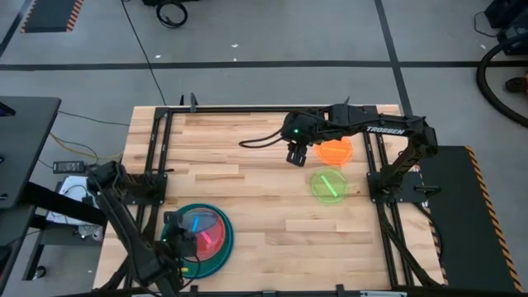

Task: Stack plastic plates
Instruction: Stack the light blue plate on top of the pink plate, then stack the light green plate on top of the light blue plate

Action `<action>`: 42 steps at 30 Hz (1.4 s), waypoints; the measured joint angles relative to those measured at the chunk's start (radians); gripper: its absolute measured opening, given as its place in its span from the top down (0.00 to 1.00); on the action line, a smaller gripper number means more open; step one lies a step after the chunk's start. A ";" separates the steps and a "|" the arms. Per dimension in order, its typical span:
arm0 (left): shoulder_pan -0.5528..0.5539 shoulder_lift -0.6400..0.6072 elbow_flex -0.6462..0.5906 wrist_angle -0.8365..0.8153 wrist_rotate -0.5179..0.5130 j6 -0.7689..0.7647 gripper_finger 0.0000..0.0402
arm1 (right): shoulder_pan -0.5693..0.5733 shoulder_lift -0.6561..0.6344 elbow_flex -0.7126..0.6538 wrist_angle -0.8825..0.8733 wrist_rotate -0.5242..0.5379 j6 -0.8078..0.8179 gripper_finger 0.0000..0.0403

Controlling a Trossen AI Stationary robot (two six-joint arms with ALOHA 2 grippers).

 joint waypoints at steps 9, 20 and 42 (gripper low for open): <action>0.008 0.080 0.000 0.015 -0.009 0.052 0.94 | 0.000 0.000 0.000 -0.001 -0.003 -0.001 0.50; 0.008 0.082 0.000 0.061 0.055 -0.024 0.74 | 0.000 0.000 0.000 -0.003 -0.012 -0.001 0.50; 0.019 0.082 0.000 0.294 0.136 -0.078 0.51 | 0.000 0.000 0.001 -0.096 -0.091 0.006 0.50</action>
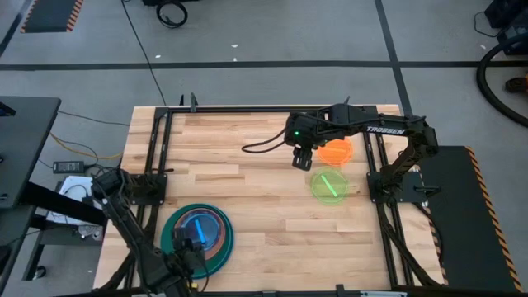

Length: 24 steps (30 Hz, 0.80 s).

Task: Stack plastic plates
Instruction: Stack the light green plate on top of the light blue plate

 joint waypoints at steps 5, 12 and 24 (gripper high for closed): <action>0.025 0.000 0.000 0.001 -0.138 0.034 0.51 | -0.001 -0.002 -0.025 -0.038 -0.034 -0.032 0.50; 0.075 0.000 0.000 0.002 -0.277 0.037 0.51 | -0.005 0.000 -0.152 -0.033 -0.043 -0.057 0.50; 0.116 0.000 0.000 0.063 -0.433 0.244 0.51 | -0.057 -0.054 -0.382 0.154 -0.163 -0.109 0.52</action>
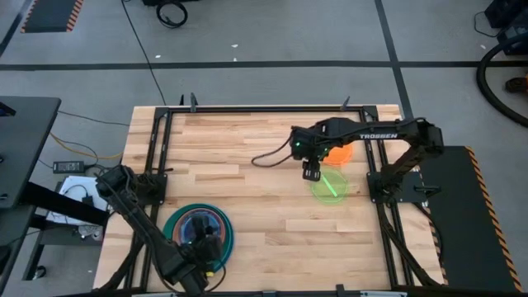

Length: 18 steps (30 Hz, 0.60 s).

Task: Stack plastic plates
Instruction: Stack the light green plate on top of the light blue plate

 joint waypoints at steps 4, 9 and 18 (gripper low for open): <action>0.003 0.000 0.000 0.014 -0.083 0.082 0.51 | -0.063 -0.061 -0.102 0.082 -0.066 -0.002 0.55; 0.055 0.000 0.000 0.116 -0.094 0.266 0.51 | -0.156 -0.136 -0.208 0.136 -0.078 -0.037 0.57; 0.194 -0.001 -0.044 0.353 -0.018 0.628 0.51 | -0.375 -0.103 -0.262 0.186 -0.117 -0.082 0.58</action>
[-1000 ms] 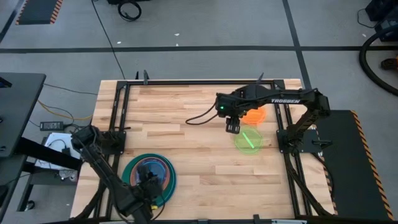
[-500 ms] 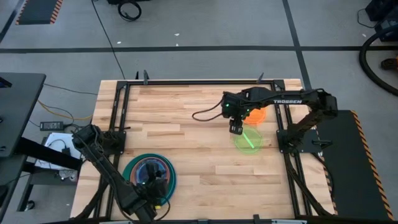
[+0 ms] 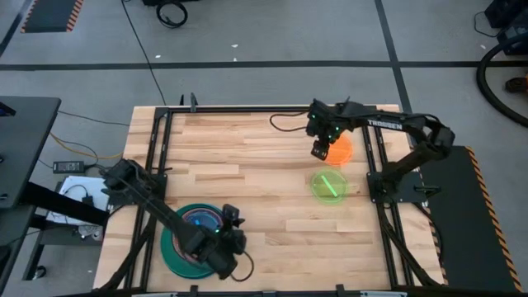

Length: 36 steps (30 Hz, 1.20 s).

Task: Stack plastic plates
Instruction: Stack the light green plate on top of the light blue plate

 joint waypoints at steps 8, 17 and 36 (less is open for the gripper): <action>0.052 -0.035 -0.189 0.244 0.098 0.079 0.51 | 0.002 0.073 -0.002 -0.110 -0.003 0.024 0.58; 0.116 -0.134 -0.352 0.581 0.199 0.202 0.51 | 0.077 0.075 -0.004 -0.243 -0.127 0.090 0.60; 0.152 -0.163 -0.489 0.817 0.326 0.355 0.51 | 0.088 -0.216 -0.388 -0.101 -0.158 0.445 0.61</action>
